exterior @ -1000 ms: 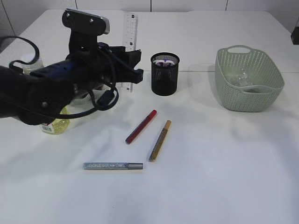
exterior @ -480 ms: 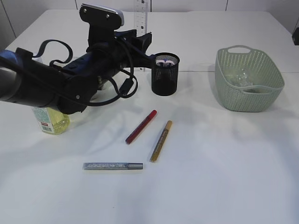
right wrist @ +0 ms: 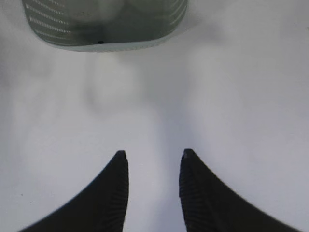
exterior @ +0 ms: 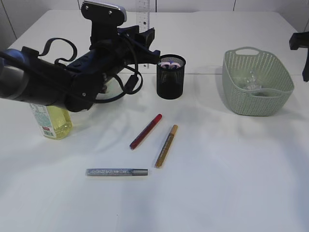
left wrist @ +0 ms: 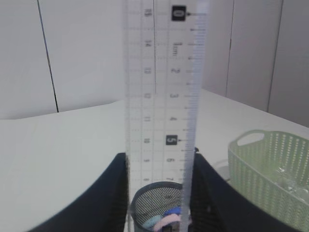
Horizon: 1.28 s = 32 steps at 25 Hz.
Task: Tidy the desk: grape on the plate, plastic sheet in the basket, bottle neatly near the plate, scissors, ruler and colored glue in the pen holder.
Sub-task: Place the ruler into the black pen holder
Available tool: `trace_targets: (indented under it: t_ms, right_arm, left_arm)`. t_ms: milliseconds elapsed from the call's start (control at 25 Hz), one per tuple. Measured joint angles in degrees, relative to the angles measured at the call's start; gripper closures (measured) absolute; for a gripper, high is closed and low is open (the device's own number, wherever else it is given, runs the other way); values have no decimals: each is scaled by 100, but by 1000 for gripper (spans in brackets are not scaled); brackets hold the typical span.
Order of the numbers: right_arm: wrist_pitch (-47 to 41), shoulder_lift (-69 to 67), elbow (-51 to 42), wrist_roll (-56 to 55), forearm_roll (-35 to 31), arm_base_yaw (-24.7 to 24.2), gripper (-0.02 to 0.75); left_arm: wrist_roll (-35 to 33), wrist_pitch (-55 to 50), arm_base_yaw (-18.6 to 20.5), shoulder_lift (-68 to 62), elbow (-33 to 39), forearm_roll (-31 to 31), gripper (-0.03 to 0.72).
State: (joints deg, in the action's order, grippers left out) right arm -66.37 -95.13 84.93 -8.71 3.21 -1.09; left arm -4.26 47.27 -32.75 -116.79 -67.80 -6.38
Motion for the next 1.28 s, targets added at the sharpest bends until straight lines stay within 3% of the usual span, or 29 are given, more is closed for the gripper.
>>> trace_targets:
  t_ms: [640, 920, 1280]
  right_arm:
    - [964, -540, 0, -169, -152, 0, 441]
    - [1231, -540, 0, -169, -164, 0, 442]
    - [1464, -540, 0, -169, -164, 0, 442]
  left_arm:
    - [337, -1311, 122, -1212, -2572, 349, 420]
    - [966, -1417, 122, -1604, -3131, 638, 420]
    - [1025, -1860, 122, -1917, -3680, 773, 419]
